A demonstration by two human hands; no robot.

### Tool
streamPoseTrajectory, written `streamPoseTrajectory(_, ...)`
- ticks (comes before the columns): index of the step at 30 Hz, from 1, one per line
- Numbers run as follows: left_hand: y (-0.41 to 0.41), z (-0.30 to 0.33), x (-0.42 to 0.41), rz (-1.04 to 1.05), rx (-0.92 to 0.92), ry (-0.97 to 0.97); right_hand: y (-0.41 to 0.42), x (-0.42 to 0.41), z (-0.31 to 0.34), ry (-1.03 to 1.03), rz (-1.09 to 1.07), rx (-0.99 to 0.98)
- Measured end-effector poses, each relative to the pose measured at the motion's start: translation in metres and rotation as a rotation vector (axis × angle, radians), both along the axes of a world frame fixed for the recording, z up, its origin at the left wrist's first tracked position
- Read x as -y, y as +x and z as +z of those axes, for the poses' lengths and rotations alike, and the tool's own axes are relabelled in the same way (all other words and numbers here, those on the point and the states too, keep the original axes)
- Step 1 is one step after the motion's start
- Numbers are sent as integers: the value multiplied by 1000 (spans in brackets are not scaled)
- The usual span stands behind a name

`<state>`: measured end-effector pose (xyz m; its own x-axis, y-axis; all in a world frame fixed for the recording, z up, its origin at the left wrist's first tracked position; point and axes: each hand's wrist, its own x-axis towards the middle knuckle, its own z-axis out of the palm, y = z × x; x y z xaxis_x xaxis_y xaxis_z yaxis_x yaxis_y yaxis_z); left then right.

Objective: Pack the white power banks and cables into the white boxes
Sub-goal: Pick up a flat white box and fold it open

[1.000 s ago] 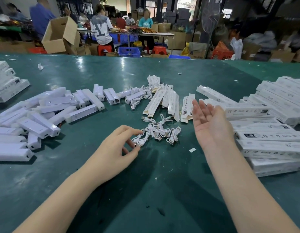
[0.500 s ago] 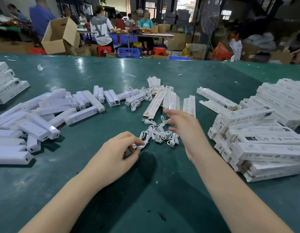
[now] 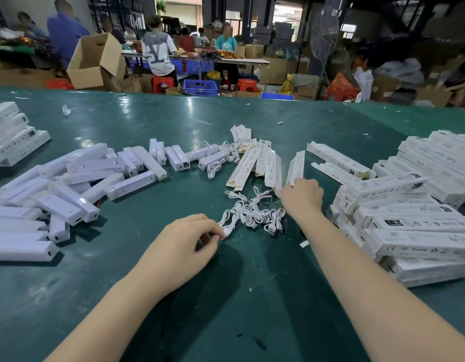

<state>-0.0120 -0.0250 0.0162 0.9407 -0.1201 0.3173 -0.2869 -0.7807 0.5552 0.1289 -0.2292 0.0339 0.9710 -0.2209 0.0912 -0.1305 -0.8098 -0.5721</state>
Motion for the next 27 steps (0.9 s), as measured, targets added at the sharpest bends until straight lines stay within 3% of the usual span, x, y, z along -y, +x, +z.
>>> streamPoseTrajectory(5,-1,4,1,67,31,-82,-21,-2,11,247,70,409)
streamPoseTrajectory(8,-1,8,2,101,-34,-351,-40,-9,19,593,180,540)
streamPoseTrajectory(10,0,13,4,94,-121,-602,-51,-12,22,899,323,370)
streamPoseTrajectory(13,3,15,5,41,-164,-895,-68,-20,22,1283,526,-147)
streamPoseTrajectory(15,4,17,6,31,-122,-1136,-75,-26,16,1272,623,-328)
streamPoseTrajectory(19,7,23,4,91,-56,-1489,-85,-34,13,1276,711,-411)
streamPoseTrajectory(25,10,23,-6,311,-102,-1621,-73,-23,11,1033,472,-126)
streamPoseTrajectory(27,9,22,-8,331,-120,-1645,-66,-14,4,740,388,67)
